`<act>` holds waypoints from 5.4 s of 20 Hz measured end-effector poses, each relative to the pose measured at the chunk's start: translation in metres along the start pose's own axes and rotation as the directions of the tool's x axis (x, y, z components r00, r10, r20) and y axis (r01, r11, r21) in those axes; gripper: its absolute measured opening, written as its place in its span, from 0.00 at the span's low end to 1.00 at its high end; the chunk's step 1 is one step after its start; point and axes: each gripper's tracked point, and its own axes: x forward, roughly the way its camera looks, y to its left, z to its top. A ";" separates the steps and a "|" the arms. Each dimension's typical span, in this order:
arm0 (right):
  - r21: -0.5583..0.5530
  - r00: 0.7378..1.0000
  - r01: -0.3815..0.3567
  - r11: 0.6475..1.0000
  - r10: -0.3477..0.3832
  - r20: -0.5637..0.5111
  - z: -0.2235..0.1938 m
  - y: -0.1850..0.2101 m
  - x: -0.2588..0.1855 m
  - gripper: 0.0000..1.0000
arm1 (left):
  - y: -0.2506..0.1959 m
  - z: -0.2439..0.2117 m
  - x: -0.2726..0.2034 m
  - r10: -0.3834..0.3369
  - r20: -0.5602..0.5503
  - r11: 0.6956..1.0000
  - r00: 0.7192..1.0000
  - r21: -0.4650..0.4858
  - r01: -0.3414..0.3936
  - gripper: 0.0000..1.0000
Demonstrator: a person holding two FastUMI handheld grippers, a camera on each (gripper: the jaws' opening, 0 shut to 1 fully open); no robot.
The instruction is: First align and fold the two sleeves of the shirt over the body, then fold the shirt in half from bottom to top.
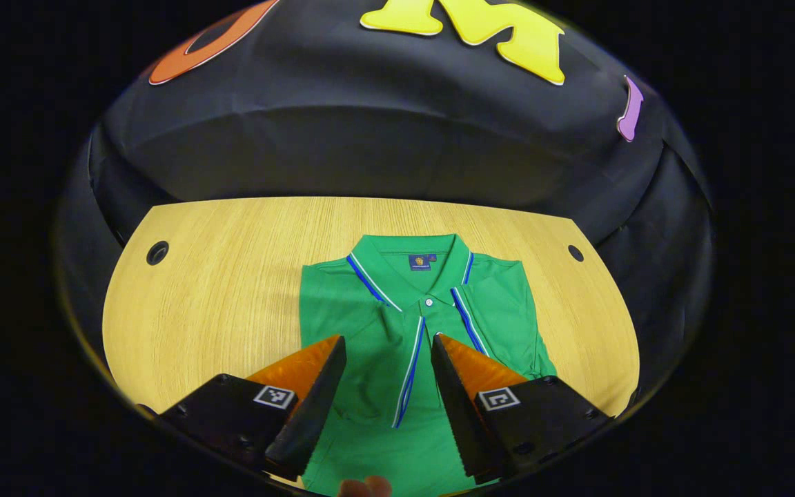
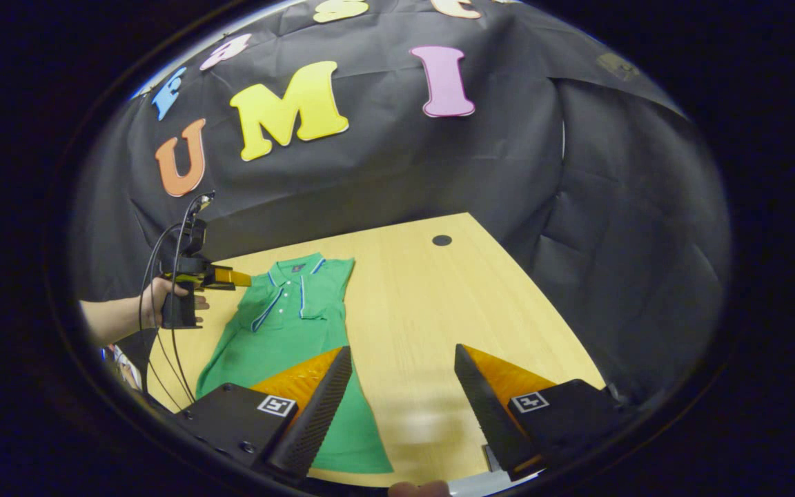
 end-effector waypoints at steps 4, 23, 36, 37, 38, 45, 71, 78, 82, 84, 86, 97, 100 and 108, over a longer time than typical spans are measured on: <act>-0.041 0.998 -0.054 0.998 0.054 -0.012 -0.001 0.022 0.007 0.97 | 0.014 -0.010 -0.033 0.050 0.044 0.999 0.998 0.017 -0.051 0.84; -0.392 0.918 -0.284 0.875 0.130 -0.376 -0.167 0.033 -0.022 0.97 | 0.053 -0.298 -0.242 0.099 -0.190 0.980 0.977 0.189 -0.062 0.99; -0.444 0.859 -0.301 0.844 0.038 -0.510 -0.235 0.026 -0.022 0.98 | 0.068 -0.359 -0.221 0.114 -0.261 0.964 0.959 0.262 -0.043 0.99; -0.444 0.858 -0.302 0.844 0.038 -0.512 -0.237 0.026 -0.021 0.98 | 0.069 -0.358 -0.219 0.115 -0.262 0.966 0.958 0.253 -0.046 0.99; -0.445 0.856 -0.304 0.843 0.036 -0.515 -0.238 0.027 -0.017 0.93 | 0.070 -0.359 -0.216 0.116 -0.268 0.968 0.956 0.244 -0.049 0.99; -0.424 0.837 -0.326 0.845 0.049 -0.545 -0.249 0.036 0.002 0.97 | 0.058 -0.360 -0.210 0.087 -0.271 0.971 0.959 0.240 -0.021 0.99; -0.182 0.851 -0.287 0.940 0.164 -0.499 -0.159 0.052 0.009 0.03 | 0.025 -0.253 -0.212 -0.033 -0.182 0.994 0.983 0.094 0.051 0.03; -0.163 0.882 -0.310 0.937 0.220 -0.416 -0.086 0.072 0.028 0.03 | 0.021 -0.180 -0.206 -0.046 -0.054 0.994 0.997 0.093 0.051 0.03; -0.151 0.892 -0.327 0.933 0.252 -0.375 -0.041 0.086 0.045 0.03 | 0.023 -0.136 -0.197 -0.060 0.007 0.994 0.998 0.093 0.059 0.03; -0.165 0.898 -0.331 0.929 0.257 -0.358 -0.021 0.091 0.056 0.03 | 0.027 -0.117 -0.191 -0.061 0.030 0.994 0.998 0.088 0.059 0.03; -0.181 0.904 -0.334 0.925 0.261 -0.339 0.000 0.098 0.067 0.03 | 0.030 -0.096 -0.185 -0.061 0.049 0.995 0.997 0.078 0.057 0.03; -0.215 0.926 -0.338 0.916 0.283 -0.251 0.101 0.141 0.142 0.03 | 0.044 0.034 -0.134 -0.081 0.169 0.993 0.982 0.100 0.065 0.03; -0.224 0.931 -0.326 0.918 0.272 -0.244 0.114 0.144 0.165 0.00 | 0.047 0.061 -0.114 -0.082 0.186 0.994 0.979 0.085 0.067 0.03; -0.191 0.948 -0.285 0.939 0.248 -0.197 0.147 0.151 0.242 0.03 | 0.066 0.103 -0.044 -0.056 0.203 0.998 0.978 0.036 0.050 0.03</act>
